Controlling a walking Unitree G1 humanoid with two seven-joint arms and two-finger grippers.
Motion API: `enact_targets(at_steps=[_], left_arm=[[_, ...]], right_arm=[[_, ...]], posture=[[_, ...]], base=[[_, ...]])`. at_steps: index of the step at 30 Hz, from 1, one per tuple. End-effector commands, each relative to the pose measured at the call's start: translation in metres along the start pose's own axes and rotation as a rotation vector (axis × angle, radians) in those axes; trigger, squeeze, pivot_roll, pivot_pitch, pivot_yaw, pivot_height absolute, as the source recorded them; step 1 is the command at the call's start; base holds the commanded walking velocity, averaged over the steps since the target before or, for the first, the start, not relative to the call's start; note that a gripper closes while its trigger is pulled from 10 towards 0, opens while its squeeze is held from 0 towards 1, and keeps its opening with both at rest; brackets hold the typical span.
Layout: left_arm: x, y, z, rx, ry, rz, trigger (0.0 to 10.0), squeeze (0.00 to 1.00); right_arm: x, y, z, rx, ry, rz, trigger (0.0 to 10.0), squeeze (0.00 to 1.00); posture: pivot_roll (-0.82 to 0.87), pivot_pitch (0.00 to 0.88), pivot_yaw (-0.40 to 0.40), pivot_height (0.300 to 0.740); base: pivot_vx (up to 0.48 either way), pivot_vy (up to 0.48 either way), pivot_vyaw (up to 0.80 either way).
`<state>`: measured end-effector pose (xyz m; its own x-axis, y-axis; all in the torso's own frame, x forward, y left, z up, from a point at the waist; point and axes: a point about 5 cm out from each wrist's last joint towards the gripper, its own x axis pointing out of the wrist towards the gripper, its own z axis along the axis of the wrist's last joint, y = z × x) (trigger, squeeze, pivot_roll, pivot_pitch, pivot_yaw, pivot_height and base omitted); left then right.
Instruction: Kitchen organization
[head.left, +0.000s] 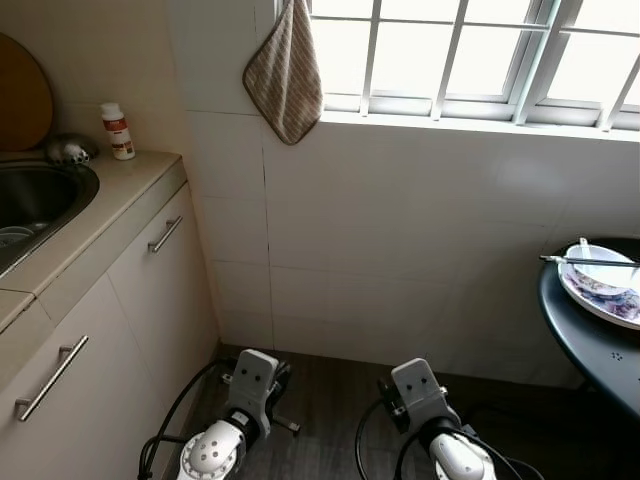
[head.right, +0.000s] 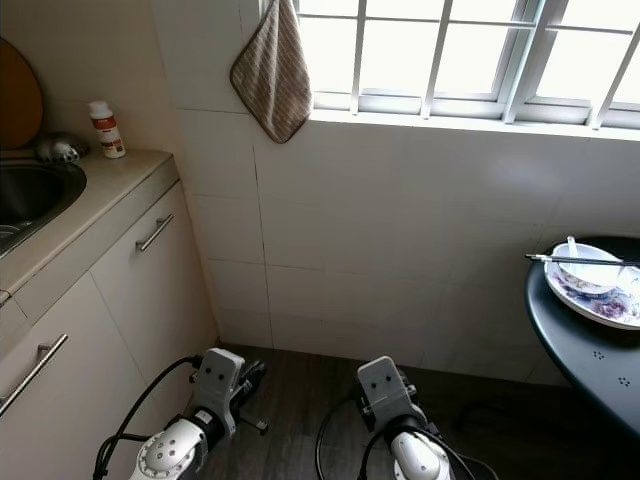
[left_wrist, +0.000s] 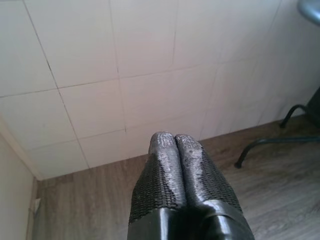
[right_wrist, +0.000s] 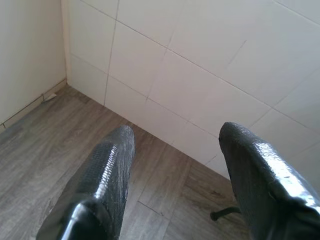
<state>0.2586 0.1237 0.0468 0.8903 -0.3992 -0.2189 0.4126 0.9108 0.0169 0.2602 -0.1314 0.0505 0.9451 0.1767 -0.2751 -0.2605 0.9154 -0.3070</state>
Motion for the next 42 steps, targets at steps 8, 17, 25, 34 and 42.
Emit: enact_targets(at_steps=[8,17,25,34,42], left_arm=[[0.0025,-0.0022,-0.0004,-0.031,-0.01,-0.007,10.0,0.0],[0.0051,-0.0016,-0.0037,-0.057,0.012,0.004,10.0,0.0],[0.0065,-0.002,-0.0049,-0.068,0.019,0.004,10.0,0.0],[0.0077,-0.0025,-0.0049,-0.071,0.018,0.002,10.0,0.0],[0.008,-0.0021,-0.0042,-0.071,0.015,0.001,10.0,0.0]], right_arm=[[-0.0016,-0.0052,-0.0022,0.033,0.009,-0.016,10.0,0.0],[0.0003,-0.0061,-0.0071,0.045,0.032,-0.004,10.0,0.0],[0.0015,-0.0069,-0.0082,0.041,0.038,-0.004,10.0,0.0],[0.0028,-0.0075,-0.0099,0.052,0.047,-0.001,10.0,0.0],[0.0038,-0.0079,-0.0099,0.061,0.052,-0.003,10.0,0.0]], posture=[[-0.01,0.0,-0.026,0.74],[-0.01,0.0,-0.032,0.74],[-0.01,0.0,-0.034,0.74],[-0.01,0.0,-0.037,0.74],[-0.01,0.0,-0.039,0.74]], base=[[0.0,-0.24,0.0],[0.0,0.0,0.0],[0.19,0.0,0.0],[0.319,0.0,-0.15],[0.28,0.0,-0.76]])
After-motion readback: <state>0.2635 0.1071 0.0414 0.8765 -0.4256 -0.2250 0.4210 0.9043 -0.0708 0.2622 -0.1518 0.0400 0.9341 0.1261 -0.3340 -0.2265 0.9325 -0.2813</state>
